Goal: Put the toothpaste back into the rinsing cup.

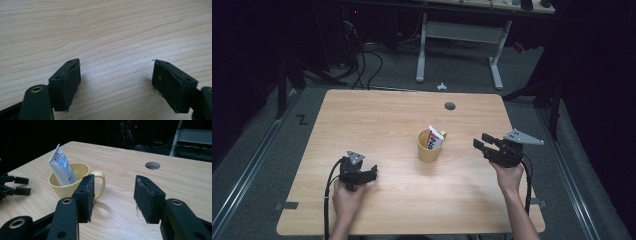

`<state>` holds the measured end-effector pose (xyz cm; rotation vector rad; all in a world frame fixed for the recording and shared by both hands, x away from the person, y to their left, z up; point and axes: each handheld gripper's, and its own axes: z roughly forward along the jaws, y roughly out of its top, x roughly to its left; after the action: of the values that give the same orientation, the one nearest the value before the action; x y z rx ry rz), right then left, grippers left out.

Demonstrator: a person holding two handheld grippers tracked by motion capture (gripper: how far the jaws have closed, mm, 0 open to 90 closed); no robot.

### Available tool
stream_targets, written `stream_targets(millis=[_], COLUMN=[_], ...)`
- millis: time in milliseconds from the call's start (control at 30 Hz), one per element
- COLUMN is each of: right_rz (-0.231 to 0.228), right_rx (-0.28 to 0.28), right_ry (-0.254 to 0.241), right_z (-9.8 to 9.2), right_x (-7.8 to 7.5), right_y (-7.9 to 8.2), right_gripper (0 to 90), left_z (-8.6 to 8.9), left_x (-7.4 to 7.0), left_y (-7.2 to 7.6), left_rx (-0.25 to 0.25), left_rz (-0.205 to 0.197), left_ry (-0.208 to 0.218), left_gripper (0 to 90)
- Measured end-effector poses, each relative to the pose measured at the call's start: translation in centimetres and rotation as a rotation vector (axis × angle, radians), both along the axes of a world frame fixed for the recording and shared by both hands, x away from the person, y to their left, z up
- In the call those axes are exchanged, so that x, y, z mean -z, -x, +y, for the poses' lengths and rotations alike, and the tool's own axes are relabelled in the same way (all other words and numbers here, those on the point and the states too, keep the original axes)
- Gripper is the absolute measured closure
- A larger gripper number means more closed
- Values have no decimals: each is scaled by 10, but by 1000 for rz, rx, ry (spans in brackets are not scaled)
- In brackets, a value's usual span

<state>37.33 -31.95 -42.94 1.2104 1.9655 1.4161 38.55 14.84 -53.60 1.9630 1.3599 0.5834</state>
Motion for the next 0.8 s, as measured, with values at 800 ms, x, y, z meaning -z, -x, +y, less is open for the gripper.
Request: stream_targets(millis=[800], right_rz=[51], right_rx=[41], right_ry=[7], right_z=[-13], right_x=[23], right_y=[1], right_gripper=[511], left_z=[0], left_x=[0], left_y=[0], left_rx=[0], left_rz=[0], left_ry=[0], left_gripper=[235])
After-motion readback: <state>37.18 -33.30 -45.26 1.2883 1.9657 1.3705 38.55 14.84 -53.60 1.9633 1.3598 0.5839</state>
